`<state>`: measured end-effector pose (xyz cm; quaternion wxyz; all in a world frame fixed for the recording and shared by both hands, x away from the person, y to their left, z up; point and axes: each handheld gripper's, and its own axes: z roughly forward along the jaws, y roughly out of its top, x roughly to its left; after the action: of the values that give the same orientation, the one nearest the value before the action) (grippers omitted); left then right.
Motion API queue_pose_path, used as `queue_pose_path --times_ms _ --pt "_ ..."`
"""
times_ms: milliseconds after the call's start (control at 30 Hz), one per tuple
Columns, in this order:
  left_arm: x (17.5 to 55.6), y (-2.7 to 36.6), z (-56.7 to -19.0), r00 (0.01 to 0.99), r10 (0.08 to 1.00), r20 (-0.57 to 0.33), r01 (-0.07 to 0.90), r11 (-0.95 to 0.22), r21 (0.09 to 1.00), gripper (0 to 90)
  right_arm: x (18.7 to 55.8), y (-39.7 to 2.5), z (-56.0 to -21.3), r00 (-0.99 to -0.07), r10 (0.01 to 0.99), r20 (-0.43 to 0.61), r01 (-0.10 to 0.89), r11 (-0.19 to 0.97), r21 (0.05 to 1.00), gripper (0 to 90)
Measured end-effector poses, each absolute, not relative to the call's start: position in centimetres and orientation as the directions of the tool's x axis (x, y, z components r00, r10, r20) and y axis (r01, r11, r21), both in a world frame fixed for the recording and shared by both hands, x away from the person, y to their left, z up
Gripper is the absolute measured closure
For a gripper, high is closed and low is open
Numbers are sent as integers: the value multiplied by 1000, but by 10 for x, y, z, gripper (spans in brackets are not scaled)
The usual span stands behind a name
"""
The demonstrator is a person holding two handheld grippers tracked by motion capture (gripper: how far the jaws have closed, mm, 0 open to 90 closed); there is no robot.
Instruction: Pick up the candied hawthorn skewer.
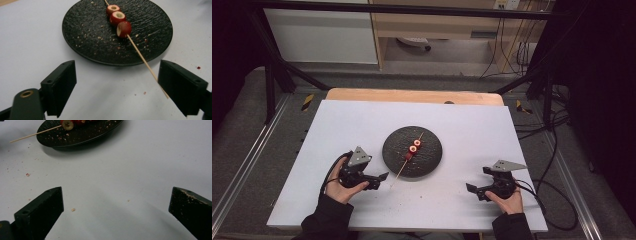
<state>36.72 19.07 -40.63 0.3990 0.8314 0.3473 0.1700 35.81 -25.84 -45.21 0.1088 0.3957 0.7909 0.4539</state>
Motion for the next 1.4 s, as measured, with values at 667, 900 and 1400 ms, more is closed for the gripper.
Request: queue_pose_path --times_ms 667,900,1400 --pt "394 132 -411 683 731 6 503 -476 721 449 358 -257 -453 -663 724 189 530 277 801 6" --pt "402 117 -418 662 750 -5 544 -476 691 609 359 -257 -453 -663 724 192 532 275 801 7" --pt "409 101 -424 662 749 18 587 -534 609 830 359 -258 -453 -664 722 195 533 274 801 6"
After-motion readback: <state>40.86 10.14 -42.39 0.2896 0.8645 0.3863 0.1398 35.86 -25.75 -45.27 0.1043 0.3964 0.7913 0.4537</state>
